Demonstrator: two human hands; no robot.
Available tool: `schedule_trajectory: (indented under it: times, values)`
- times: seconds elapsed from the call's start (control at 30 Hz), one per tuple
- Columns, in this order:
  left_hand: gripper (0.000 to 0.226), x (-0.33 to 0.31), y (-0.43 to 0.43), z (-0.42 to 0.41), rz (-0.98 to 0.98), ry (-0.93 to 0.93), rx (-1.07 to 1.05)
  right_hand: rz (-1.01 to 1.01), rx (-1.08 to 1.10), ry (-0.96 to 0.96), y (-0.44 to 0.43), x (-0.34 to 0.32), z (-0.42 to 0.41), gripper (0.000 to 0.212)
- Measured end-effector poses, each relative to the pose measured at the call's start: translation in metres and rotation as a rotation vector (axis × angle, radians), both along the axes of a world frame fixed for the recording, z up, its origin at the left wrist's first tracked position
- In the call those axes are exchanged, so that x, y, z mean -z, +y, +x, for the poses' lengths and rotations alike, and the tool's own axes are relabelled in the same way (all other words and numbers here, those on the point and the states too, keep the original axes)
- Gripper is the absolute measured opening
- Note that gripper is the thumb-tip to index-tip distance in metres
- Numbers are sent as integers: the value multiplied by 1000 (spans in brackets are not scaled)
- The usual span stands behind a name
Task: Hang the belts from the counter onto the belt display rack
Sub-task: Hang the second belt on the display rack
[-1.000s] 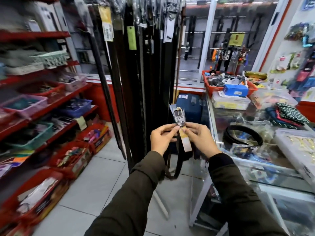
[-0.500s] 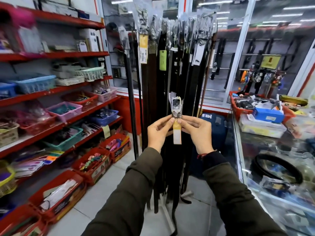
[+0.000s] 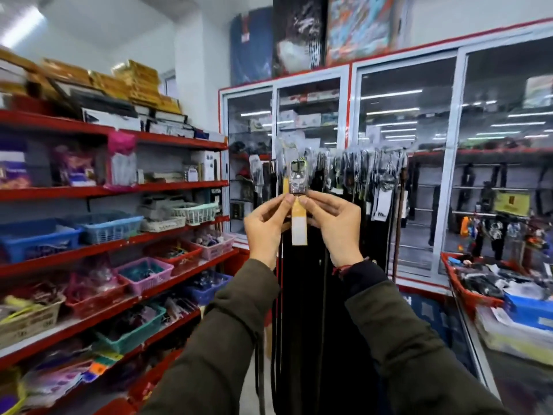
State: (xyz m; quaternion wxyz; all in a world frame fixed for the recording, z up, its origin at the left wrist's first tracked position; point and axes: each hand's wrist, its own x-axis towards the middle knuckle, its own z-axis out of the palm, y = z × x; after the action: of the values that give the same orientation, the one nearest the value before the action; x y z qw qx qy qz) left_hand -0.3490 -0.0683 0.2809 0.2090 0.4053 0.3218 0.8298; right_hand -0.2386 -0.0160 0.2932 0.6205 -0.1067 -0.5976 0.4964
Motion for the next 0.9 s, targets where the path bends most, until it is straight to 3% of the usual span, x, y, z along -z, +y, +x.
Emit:
schedule_trajectory:
  times: [0.13,0.33,0.53,0.7,0.8,0.9]
  values:
    - [18,-33,4,-16,32,19,-56,34,8,-1,8,-34,-19,24]
    - [13,-58,9,-32,23,9,-71,29,49,4,17,-58,-39,26]
    - [22,-57,11,-40,-54,-18,11,-37,-19,17,21,-55,-45,11]
    - [29,-53,24,-41,-132,-18,47,-124,-15,-27,34,-48,-46,13]
    - [31,-51,35,-39,-156,26,-30,-34,160,-157,45,-43,-42,16]
    - [40,-38,45,-33,-138,267,-332,167,507,-367,52,-29,-32,17]
